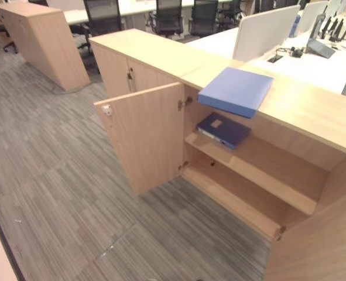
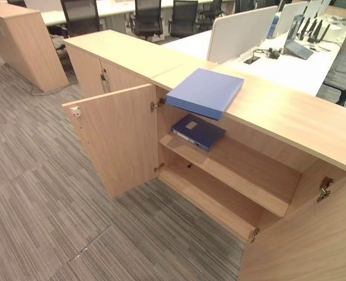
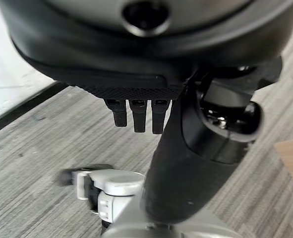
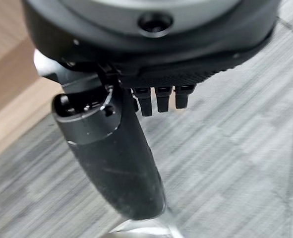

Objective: Put the empty folder in the office cabinet

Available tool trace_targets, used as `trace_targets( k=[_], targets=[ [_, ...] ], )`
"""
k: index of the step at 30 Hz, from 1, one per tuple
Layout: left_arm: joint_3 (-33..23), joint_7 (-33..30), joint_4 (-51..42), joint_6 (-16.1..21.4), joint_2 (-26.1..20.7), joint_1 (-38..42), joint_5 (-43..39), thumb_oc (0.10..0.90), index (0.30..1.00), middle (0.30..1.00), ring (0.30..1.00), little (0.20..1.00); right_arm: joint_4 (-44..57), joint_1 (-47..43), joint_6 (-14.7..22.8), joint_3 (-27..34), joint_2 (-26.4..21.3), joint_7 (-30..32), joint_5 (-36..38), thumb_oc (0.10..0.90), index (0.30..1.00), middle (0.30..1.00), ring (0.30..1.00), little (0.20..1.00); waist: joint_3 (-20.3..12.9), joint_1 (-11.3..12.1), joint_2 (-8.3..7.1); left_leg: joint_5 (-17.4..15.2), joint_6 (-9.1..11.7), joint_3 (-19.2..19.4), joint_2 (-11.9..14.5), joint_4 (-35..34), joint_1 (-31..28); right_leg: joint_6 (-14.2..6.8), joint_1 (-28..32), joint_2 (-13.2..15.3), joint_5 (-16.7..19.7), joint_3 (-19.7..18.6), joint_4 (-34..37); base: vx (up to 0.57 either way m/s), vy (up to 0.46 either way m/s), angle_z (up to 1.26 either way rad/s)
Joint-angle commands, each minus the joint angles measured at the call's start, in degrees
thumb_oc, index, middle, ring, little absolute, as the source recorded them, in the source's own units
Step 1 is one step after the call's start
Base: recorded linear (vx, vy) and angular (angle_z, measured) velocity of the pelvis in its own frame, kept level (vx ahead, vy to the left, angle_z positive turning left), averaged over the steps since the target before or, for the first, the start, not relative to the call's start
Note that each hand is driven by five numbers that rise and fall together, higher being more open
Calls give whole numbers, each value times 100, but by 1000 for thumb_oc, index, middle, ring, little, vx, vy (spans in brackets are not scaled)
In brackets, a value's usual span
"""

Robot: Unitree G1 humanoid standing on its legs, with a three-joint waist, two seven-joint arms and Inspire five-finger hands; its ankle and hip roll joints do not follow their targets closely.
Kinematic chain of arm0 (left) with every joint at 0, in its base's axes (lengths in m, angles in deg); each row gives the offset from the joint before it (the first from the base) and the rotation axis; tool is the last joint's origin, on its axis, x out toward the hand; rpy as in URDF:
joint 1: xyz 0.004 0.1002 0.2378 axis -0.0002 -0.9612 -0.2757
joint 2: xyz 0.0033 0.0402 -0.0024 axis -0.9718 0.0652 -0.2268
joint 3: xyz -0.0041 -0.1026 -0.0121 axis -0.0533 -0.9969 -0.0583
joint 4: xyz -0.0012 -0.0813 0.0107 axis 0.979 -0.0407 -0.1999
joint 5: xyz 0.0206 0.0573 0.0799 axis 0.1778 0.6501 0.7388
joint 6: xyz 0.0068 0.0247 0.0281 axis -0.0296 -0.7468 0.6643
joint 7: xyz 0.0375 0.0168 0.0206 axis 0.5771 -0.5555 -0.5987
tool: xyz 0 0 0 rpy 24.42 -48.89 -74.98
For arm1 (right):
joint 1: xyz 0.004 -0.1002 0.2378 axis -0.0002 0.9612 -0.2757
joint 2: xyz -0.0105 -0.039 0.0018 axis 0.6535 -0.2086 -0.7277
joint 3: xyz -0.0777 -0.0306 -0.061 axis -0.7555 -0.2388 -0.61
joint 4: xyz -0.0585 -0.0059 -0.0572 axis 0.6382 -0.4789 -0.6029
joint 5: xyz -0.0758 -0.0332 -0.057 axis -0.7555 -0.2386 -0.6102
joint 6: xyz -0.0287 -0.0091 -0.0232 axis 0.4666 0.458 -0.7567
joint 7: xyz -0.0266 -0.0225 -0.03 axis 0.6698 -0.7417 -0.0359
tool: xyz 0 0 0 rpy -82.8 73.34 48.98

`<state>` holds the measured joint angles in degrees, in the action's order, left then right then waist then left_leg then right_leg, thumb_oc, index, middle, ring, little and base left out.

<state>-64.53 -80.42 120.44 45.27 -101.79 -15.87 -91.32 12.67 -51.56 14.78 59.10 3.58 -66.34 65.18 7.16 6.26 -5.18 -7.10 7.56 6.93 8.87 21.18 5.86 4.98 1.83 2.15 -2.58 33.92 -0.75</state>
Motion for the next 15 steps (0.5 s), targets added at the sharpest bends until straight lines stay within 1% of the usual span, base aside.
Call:
trace_targets(
  k=[1,2,3,4,5,6,7,8,9,10,11,12,13,14,15],
  targets=[
    [228,12,148,54,15,-48,-60,800,900,900,900,900,-26,-178,101,82,-250,29,45,800,900,900,900,900,371,307,35,672,-254,-437,-247,-1083,219,-705,348,449,-142,-506,115,204,108,-75],
    [236,26,163,56,2,-44,-66,800,900,900,900,900,-31,-182,107,50,-241,17,20,800,900,900,900,900,368,356,89,958,-197,-719,-274,-1619,244,-694,391,382,-158,-662,99,149,70,-83],
    [262,12,189,78,-3,-40,-64,800,900,900,900,900,-34,-174,122,30,-229,28,6,800,900,900,900,900,395,399,111,1235,-149,-991,-262,-2075,268,-684,457,335,-200,-787,83,249,122,-102],
    [296,13,218,91,-4,-34,-49,800,900,900,900,900,-58,-164,130,39,-224,26,-5,800,900,900,900,900,414,425,137,1368,-100,-1231,-275,-2381,320,-685,529,314,-235,-964,58,261,131,-110],
    [325,24,237,95,7,-22,-46,800,900,900,900,900,-71,-150,133,40,-221,21,-21,800,900,900,900,900,412,445,170,1421,-73,-1407,-297,-2527,308,-698,566,297,-257,-1125,28,286,287,-90],
    [372,48,315,105,67,-37,61,800,900,900,900,900,-128,-118,117,35,-220,-32,-146,800,900,900,900,900,293,428,303,1460,-115,-1870,-406,-2517,194,-775,543,246,-224,-1411,12,186,239,-83],
    [373,48,315,105,68,-36,61,800,900,900,900,900,-128,-118,117,36,-221,-32,-146,800,900,900,900,900,282,418,304,1464,-117,-1880,-410,-2512,213,-777,534,246,-218,-1400,16,209,292,-90],
    [402,57,323,114,95,-35,107,800,900,900,900,900,-170,-117,106,78,-230,-46,-175,800,900,900,900,900,236,388,336,1426,-126,-1914,-480,-2472,154,-827,555,306,-180,-1516,-19,166,190,-101],
    [432,54,328,119,109,-32,144,800,900,900,900,900,-184,-106,94,114,-230,-40,-176,800,900,900,900,900,188,339,343,1389,-139,-1876,-515,-2483,93,-854,578,358,-159,-1566,19,167,189,-93],
    [433,54,329,120,110,-32,144,800,900,900,900,900,-183,-105,93,115,-231,-40,-176,800,900,900,900,900,190,347,343,1387,-140,-1868,-515,-2484,88,-855,580,359,-158,-1574,20,254,294,-86],
    [537,70,298,139,86,-7,250,800,900,900,900,900,-195,-31,75,181,-202,-75,-173,800,900,900,900,900,45,216,324,1301,-251,-1671,-603,-2614,-98,-972,561,503,-47,-1785,53,243,296,-50],
    [547,65,261,147,59,0,263,800,900,900,900,900,-188,-16,61,186,-183,-90,-190,800,900,900,900,900,-7,177,322,1246,-310,-1594,-658,-2618,-153,-1017,519,565,-5,-1883,56,358,478,-60],
    [559,52,161,163,-24,62,252,800,900,900,900,900,-221,12,31,152,-135,-103,-266,800,900,900,900,900,-71,120,331,1105,-460,-1594,-829,-2618,-252,-1094,427,661,65,-2103,39,176,271,-67],
    [559,52,160,163,-24,62,252,800,900,900,900,900,-221,13,30,152,-135,-103,-266,800,900,900,900,900,-71,125,330,1103,-461,-1588,-829,-2618,-254,-1095,425,663,64,-2109,37,202,342,-84],
    [545,18,32,183,-113,151,201,800,900,900,900,900,-237,17,7,99,-71,-97,-333,800,900,900,900,900,-97,62,345,1003,-568,-1543,-973,-2618,-307,-1160,348,757,117,-2252,5,87,160,-65]
  ],
)
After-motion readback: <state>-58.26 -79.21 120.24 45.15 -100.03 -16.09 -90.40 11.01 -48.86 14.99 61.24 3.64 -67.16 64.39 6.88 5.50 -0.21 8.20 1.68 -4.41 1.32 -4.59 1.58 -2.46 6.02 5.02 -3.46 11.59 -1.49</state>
